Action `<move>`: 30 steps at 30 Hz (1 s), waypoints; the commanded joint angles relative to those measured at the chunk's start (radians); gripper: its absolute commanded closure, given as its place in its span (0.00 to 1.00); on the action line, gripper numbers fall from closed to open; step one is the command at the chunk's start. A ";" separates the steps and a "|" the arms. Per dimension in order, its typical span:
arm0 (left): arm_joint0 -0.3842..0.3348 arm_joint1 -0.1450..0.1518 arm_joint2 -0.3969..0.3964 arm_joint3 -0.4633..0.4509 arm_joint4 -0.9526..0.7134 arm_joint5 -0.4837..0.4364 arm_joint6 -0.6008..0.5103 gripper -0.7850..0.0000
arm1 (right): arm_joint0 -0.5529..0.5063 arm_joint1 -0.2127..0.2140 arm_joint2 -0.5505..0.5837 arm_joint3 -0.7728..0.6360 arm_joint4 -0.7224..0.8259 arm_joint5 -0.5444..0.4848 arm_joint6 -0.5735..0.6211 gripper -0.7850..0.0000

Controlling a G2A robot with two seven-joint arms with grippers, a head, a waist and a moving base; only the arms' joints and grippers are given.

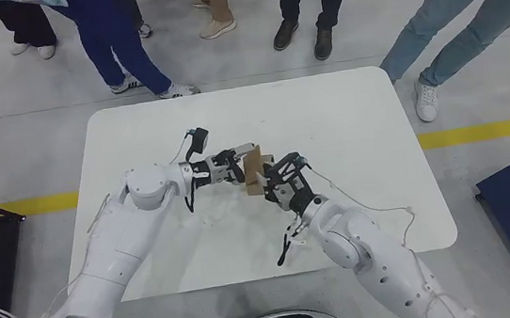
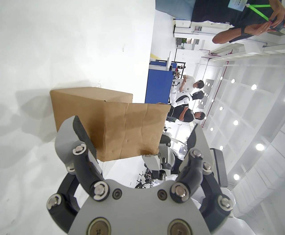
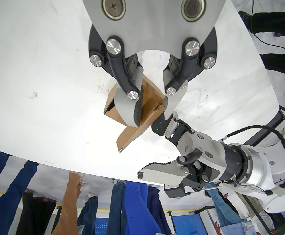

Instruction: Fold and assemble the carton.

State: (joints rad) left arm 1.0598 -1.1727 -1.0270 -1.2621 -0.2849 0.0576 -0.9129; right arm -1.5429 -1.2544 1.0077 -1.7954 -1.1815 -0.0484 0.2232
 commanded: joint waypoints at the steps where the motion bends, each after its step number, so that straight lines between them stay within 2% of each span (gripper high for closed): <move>1: -0.001 0.001 -0.002 0.001 0.000 0.000 -0.001 0.00 | 0.000 -0.001 0.000 -0.001 0.009 0.006 0.008 1.00; 10: 0.002 0.003 -0.009 -0.004 0.002 0.003 -0.003 0.00 | -0.004 -0.004 0.016 -0.013 0.077 0.020 0.038 1.00; 15: 0.000 0.004 -0.012 -0.009 -0.001 0.004 -0.009 0.00 | -0.014 -0.005 0.029 -0.046 0.142 0.042 0.115 1.00; 16: 0.000 0.004 -0.012 -0.010 0.000 0.004 -0.010 0.00 | -0.017 -0.004 0.031 -0.058 0.145 0.045 0.134 0.85; 17: 0.000 0.004 -0.012 -0.010 -0.001 0.004 -0.012 0.00 | -0.021 -0.004 0.032 -0.070 0.148 0.048 0.145 0.33; 18: 0.000 0.004 -0.012 -0.010 -0.001 0.005 -0.013 0.00 | -0.025 -0.003 0.035 -0.080 0.149 0.048 0.150 0.00; 25: 0.005 0.010 -0.034 -0.009 -0.004 -0.003 -0.015 0.00 | -0.069 0.006 0.093 -0.111 0.158 -0.004 0.024 0.00; 30: 0.023 0.020 -0.069 -0.028 0.001 -0.001 -0.012 0.00 | -0.055 0.006 0.171 0.021 0.250 -0.040 -0.145 0.00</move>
State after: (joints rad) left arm 1.0791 -1.1550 -1.0891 -1.2857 -0.2862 0.0561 -0.9250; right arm -1.6086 -1.2474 1.1683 -1.8171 -0.9394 -0.0890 0.1138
